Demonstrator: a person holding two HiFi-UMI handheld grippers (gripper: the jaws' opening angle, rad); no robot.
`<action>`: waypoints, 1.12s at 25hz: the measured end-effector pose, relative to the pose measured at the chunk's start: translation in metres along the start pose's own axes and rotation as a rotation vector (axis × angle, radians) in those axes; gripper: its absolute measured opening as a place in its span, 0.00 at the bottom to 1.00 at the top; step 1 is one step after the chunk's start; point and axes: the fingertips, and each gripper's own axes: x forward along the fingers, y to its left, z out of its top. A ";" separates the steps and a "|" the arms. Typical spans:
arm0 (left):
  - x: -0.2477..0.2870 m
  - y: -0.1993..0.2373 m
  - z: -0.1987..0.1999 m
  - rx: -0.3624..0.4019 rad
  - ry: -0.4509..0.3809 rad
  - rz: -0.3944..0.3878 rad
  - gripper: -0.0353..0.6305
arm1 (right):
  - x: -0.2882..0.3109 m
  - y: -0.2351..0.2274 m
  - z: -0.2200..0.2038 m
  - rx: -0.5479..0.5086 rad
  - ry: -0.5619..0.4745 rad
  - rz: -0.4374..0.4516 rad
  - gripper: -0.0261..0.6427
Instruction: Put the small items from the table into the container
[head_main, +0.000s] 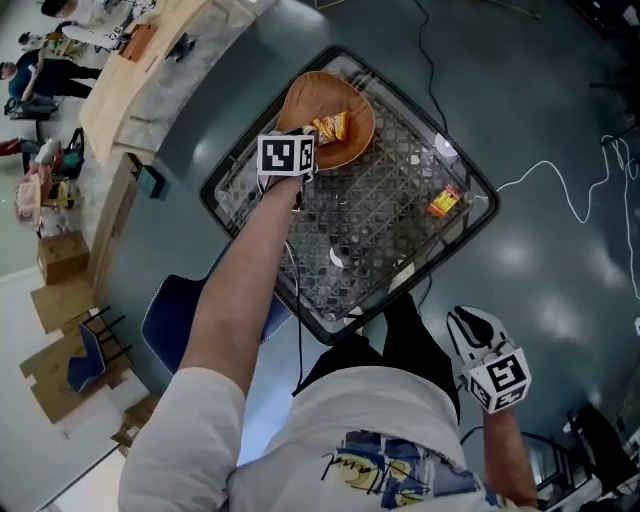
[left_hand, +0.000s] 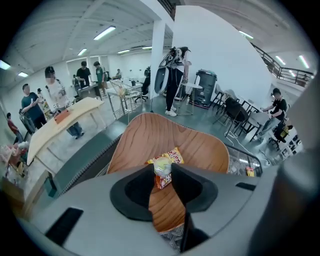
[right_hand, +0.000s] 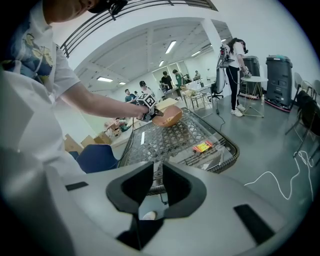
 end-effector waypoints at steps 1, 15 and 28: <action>0.003 0.000 0.000 -0.011 0.009 -0.003 0.23 | 0.000 -0.002 0.000 0.004 0.003 -0.001 0.13; 0.024 0.007 0.002 -0.015 0.110 0.074 0.23 | -0.003 -0.016 0.000 0.025 0.005 0.003 0.13; -0.010 0.004 0.013 -0.020 -0.011 0.050 0.24 | 0.000 -0.005 0.005 -0.002 -0.016 0.002 0.13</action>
